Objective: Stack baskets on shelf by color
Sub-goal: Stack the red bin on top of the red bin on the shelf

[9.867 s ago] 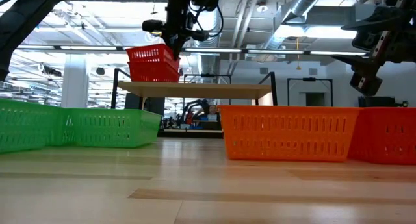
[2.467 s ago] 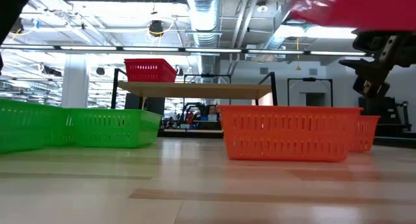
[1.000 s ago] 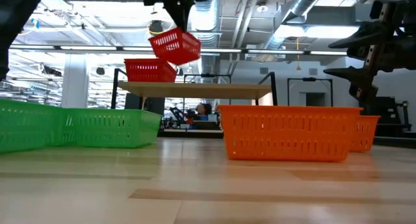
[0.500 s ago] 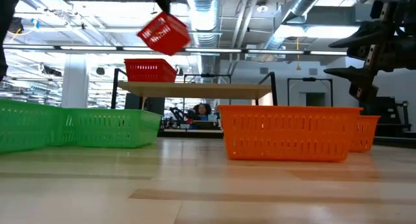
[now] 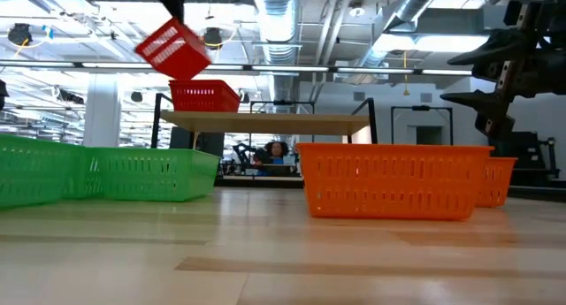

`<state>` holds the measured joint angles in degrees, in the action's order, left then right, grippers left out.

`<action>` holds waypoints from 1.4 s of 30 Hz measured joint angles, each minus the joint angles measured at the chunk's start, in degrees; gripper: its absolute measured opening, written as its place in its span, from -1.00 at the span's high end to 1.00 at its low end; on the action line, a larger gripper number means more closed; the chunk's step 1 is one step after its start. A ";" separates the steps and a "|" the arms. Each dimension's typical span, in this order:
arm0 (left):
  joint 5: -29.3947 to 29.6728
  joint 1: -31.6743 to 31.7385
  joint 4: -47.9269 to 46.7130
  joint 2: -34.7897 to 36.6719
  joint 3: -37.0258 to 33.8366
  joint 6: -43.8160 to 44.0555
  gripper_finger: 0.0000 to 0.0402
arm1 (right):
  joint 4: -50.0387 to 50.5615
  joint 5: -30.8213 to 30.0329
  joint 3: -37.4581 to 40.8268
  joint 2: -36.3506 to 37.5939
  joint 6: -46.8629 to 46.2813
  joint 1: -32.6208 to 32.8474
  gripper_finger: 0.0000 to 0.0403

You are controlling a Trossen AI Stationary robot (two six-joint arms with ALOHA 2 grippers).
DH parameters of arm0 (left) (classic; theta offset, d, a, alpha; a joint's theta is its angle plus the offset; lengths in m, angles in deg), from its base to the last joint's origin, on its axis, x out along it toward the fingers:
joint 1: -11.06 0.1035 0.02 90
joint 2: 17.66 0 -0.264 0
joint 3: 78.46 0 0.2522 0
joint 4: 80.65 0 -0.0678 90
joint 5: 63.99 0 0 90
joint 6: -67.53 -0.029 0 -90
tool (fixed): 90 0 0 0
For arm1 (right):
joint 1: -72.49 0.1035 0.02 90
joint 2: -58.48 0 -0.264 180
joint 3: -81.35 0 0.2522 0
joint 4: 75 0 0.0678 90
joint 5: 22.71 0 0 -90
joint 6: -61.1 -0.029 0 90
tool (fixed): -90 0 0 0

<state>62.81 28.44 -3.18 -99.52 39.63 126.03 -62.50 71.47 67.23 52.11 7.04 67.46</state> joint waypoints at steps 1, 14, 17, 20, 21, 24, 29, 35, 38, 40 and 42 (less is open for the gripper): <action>0.04 -0.31 0.21 -1.08 1.08 0.26 1.00 | 0.00 0.00 0.00 0.00 0.06 0.00 -0.21; 0.75 -0.49 -1.06 -20.78 16.57 -5.37 1.00 | -0.01 -0.04 0.00 0.02 0.52 0.00 -0.21; 0.55 -0.01 -1.22 -21.86 17.29 -5.73 1.00 | -0.02 -0.04 0.00 0.02 0.48 0.07 -0.21; 0.11 -0.05 -1.25 -22.06 17.29 -5.85 1.00 | -0.02 -0.04 0.01 0.01 0.26 0.07 -0.21; 0.09 -0.24 -1.27 -22.04 17.29 -6.09 1.00 | -0.02 -0.04 0.01 0.02 0.11 0.07 -0.21; 0.04 -1.00 -1.25 -21.35 17.29 -6.41 1.00 | -0.02 0.01 0.01 0.01 0.07 0.07 -0.21; 0.12 -1.72 -1.27 -19.53 17.38 -6.79 1.00 | -0.01 0.06 0.00 0.01 0.04 0.07 -0.21; -0.32 -0.04 -1.27 -18.98 17.33 -9.57 1.00 | -0.01 0.15 0.00 0.02 -0.09 0.07 -0.21; -1.98 0.23 -1.27 -18.44 17.33 -10.26 1.00 | 0.00 0.20 0.02 0.00 -0.11 0.07 -0.21; -2.10 -0.06 -1.25 -18.25 17.33 -10.26 1.00 | -0.02 0.24 0.02 0.02 -0.11 0.07 -0.21; -1.88 -0.25 -1.25 -18.07 17.33 -10.49 1.00 | -0.01 0.26 0.01 0.02 -0.11 0.07 -0.21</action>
<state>60.93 28.18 -4.43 -117.59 56.97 115.54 -62.51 71.73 67.24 52.13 6.93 67.52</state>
